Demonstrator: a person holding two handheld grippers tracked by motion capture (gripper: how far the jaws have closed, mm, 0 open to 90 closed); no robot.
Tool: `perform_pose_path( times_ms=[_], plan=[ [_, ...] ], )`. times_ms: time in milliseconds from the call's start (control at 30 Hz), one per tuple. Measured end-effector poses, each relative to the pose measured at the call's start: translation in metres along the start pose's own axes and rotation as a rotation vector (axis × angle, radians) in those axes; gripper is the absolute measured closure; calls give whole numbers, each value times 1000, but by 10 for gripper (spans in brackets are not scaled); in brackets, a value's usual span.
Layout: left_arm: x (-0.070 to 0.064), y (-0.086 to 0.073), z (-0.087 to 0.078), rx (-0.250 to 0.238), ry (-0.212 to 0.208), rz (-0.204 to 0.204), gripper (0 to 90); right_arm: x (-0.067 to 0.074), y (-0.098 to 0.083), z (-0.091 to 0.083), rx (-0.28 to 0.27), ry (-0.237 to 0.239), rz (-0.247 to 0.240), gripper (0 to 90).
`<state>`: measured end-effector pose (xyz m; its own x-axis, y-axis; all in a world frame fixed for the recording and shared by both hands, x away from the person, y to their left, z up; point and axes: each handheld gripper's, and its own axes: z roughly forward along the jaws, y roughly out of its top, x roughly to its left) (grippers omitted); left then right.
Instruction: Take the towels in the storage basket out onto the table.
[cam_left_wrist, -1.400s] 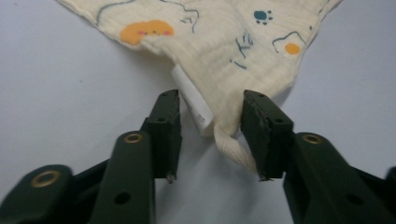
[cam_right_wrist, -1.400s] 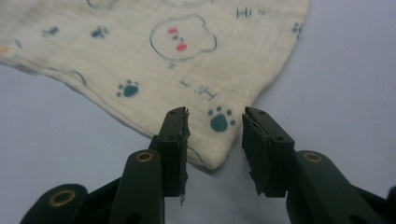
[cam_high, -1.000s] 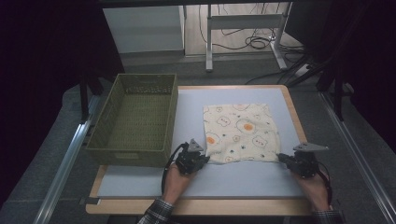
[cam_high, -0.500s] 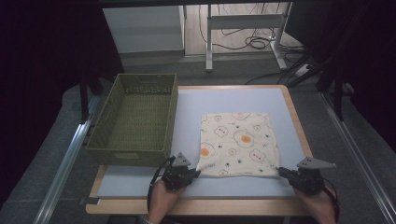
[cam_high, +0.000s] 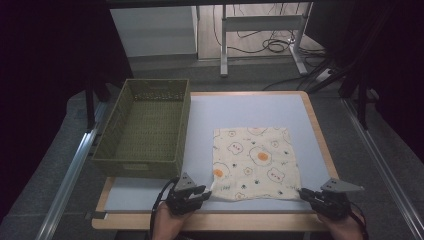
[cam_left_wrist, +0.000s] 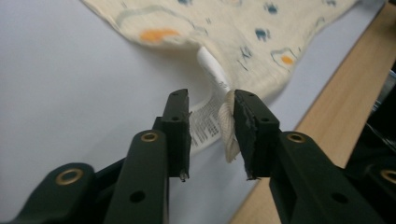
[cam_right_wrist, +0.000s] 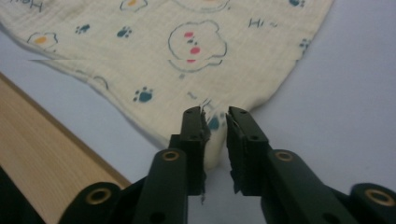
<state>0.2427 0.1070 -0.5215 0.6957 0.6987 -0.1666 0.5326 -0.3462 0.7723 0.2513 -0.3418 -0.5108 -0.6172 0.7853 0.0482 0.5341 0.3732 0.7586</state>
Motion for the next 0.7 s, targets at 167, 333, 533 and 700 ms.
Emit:
perform_pose_path(
  times_ms=[167,333,533,700],
  plan=[
    [3,16,-7,-20,42,31,552,-7,12,-5,-21,-22,6,667],
    [6,25,1,-8,53,50,490,-14,17,-3,-21,-14,11,615],
    [15,40,23,-26,38,18,449,-18,22,5,-24,-5,14,551],
    [21,61,44,-36,49,39,429,-25,28,12,-38,-3,27,517]
  ],
)
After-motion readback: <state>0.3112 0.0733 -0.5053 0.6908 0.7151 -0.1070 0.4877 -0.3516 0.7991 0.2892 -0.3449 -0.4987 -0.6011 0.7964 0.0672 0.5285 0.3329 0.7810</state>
